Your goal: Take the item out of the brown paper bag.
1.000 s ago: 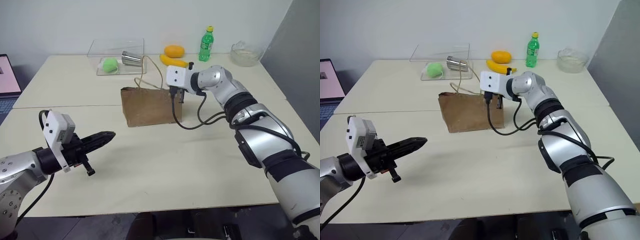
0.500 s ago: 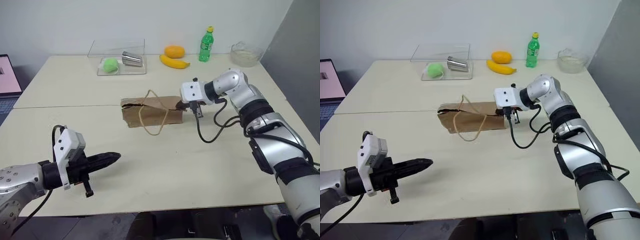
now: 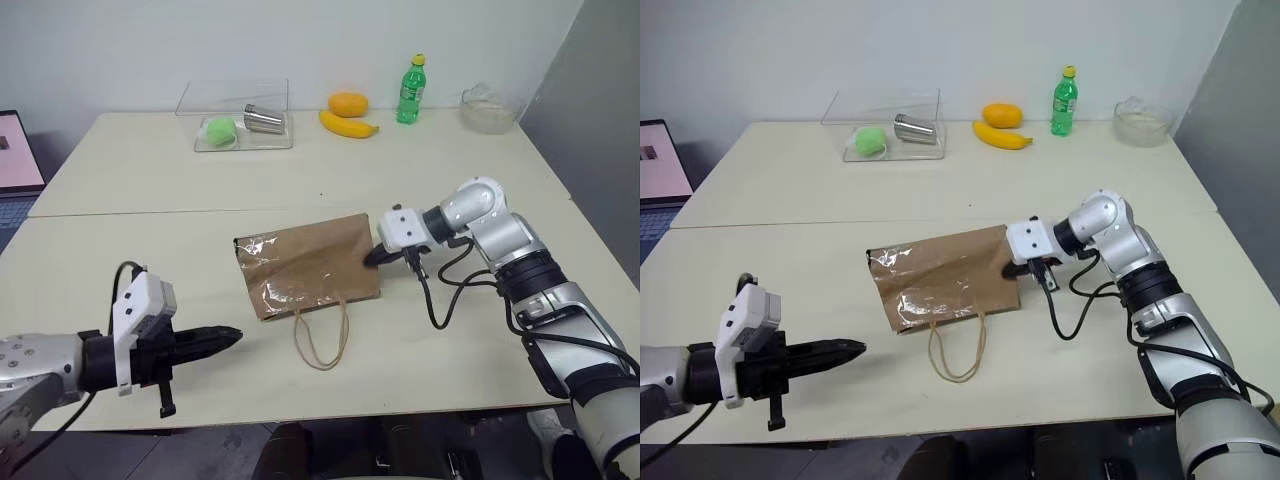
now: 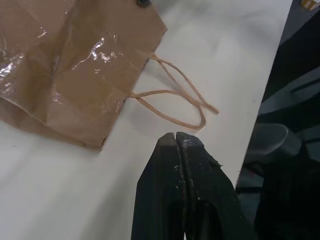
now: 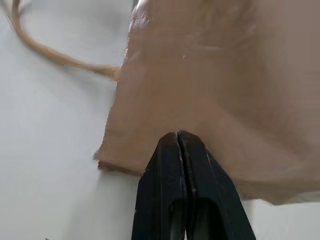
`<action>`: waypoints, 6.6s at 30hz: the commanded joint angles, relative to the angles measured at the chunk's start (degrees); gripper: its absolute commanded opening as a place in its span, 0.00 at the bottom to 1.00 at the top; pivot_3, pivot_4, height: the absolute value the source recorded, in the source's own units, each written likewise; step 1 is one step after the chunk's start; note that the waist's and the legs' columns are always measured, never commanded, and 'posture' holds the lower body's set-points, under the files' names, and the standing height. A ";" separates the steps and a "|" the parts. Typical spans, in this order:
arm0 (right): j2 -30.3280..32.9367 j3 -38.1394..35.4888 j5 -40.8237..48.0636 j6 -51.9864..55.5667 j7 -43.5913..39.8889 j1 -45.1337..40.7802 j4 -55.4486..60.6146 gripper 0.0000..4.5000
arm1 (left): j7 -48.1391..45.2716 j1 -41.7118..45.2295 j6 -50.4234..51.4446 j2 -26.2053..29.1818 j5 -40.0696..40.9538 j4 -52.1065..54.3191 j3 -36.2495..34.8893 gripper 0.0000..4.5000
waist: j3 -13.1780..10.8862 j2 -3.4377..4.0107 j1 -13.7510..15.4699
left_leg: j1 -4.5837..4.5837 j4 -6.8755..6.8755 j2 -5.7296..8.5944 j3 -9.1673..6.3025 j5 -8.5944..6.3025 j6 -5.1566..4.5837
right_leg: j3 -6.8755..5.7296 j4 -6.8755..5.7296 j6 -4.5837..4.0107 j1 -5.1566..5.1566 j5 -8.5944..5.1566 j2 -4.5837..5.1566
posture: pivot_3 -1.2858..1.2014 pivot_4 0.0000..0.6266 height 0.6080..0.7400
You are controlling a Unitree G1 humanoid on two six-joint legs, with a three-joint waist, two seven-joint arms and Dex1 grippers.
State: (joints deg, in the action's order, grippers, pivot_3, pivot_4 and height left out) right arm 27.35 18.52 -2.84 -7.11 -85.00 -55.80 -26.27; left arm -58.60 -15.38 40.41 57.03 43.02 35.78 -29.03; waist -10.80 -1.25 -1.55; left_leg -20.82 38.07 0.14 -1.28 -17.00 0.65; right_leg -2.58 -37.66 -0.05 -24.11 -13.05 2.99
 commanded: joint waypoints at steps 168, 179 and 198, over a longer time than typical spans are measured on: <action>-10.22 13.77 0.44 33.06 44.60 14.43 37.26 0.58 | 10.76 53.88 5.32 -23.77 0.95 -28.67 17.79 0.00 | 0.12 -0.19 1.32 | -0.20 0.65 -0.56 0.13 0.00 0.08 | 0.30 0.47 0.00 0.14 0.41 -0.92 | 0.52 0.24 1.00; -12.88 17.31 -14.93 23.25 51.88 10.95 25.19 0.99 | 11.03 53.89 5.10 -23.75 0.96 -28.46 17.59 0.00 | 0.12 -0.19 1.22 | -0.29 0.65 -0.56 0.13 0.02 0.11 | 0.31 0.47 -0.03 0.05 0.43 -0.92 | 0.52 0.24 1.00; -17.05 22.18 -33.68 14.57 55.30 2.77 1.15 0.99 | 10.84 54.21 4.71 -23.75 0.65 -28.70 17.74 0.00 | 0.12 -0.19 0.49 | -0.29 0.64 -0.60 0.12 0.00 0.08 | 0.32 0.44 -0.05 0.03 0.43 -0.95 | 0.52 0.24 1.00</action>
State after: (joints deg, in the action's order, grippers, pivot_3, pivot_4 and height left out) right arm 10.63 41.72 -36.58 7.83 -29.78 -51.83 -23.89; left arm -47.74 37.86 45.94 32.91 42.78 5.32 -10.42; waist -10.69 -1.43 -1.07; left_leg -21.11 38.71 -0.47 -1.16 -17.00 0.73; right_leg -2.27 -37.22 -0.10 -24.09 -12.62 2.04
